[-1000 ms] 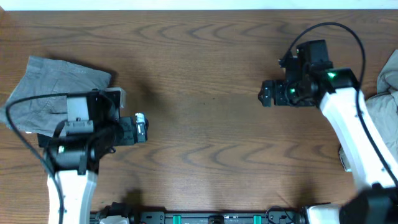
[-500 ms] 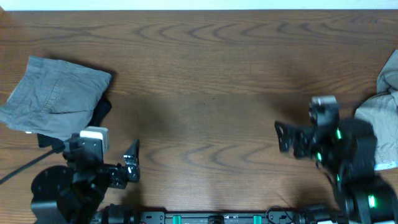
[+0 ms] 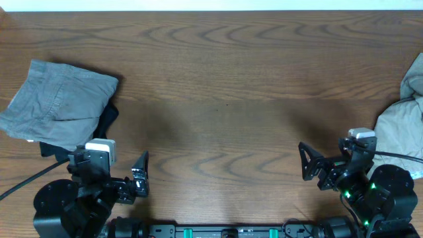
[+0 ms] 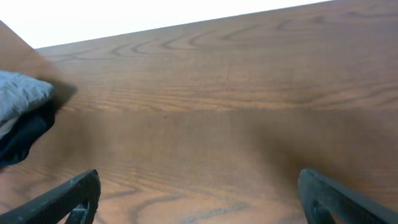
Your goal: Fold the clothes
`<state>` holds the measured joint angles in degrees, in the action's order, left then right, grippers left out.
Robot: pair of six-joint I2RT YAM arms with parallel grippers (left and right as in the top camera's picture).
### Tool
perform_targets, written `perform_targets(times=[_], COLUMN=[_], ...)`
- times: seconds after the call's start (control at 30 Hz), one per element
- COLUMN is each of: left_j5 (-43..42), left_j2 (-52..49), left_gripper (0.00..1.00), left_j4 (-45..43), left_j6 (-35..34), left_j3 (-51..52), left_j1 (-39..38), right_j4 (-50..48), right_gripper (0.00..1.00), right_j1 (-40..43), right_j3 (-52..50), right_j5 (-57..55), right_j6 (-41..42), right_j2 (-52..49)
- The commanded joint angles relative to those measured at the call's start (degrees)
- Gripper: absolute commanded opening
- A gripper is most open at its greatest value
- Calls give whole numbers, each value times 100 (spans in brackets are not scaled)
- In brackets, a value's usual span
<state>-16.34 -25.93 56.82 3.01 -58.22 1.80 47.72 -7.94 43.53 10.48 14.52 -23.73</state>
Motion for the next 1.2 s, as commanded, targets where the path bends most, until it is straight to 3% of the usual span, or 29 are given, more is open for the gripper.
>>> perform_targets(times=[0.0, 0.27, 0.63, 0.8, 0.93, 1.17], left_j5=[-52, -52, -52, -52, -52, -52], left_j2=[15, 15, 15, 15, 15, 15], left_gripper=[98, 98, 98, 98, 98, 98], left_j4=[15, 15, 13, 15, 15, 15], left_j6=[-24, -24, -24, -24, -24, -24], left_j3=[-42, -42, -42, -42, -42, -42], left_j1=[-17, -17, -17, -17, -17, -17], right_j4=[160, 431, -144, -1202, -2188, -4367], right_gripper=[99, 99, 99, 99, 99, 99], right_j1=[7, 7, 448, 723, 809, 841], right_j3=[-44, -63, -1056, -2124, -2756, -3985], right_j5=[-39, -168, -153, 55, 131, 138], right_j6=[87, 66, -789, -798, -807, -1554], right_j2=[13, 59, 1458, 2319, 2339, 2341])
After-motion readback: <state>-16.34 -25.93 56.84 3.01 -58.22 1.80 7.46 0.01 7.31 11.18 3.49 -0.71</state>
